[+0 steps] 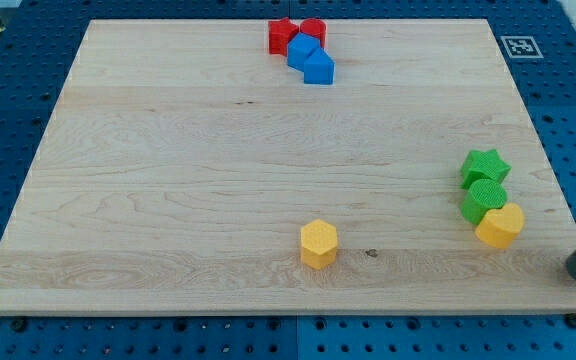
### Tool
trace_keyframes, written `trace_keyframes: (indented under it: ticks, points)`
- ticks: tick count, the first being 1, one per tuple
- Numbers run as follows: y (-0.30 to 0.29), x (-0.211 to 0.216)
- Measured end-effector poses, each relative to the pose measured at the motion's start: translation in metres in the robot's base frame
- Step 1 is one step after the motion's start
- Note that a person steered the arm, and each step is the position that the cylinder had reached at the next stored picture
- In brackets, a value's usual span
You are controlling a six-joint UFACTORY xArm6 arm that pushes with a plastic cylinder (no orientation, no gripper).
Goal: Move the yellow heart right to the yellow hexagon
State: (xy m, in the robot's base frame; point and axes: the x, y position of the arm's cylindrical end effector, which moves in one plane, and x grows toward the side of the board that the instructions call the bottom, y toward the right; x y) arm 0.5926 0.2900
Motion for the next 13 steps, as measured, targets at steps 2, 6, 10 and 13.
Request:
trace_keyframes:
  ticks: [2,6,10,13]
  points:
    - [0.009,-0.044]
    - [-0.053,-0.070]
    - [-0.071,-0.045]
    - [-0.115,-0.023]
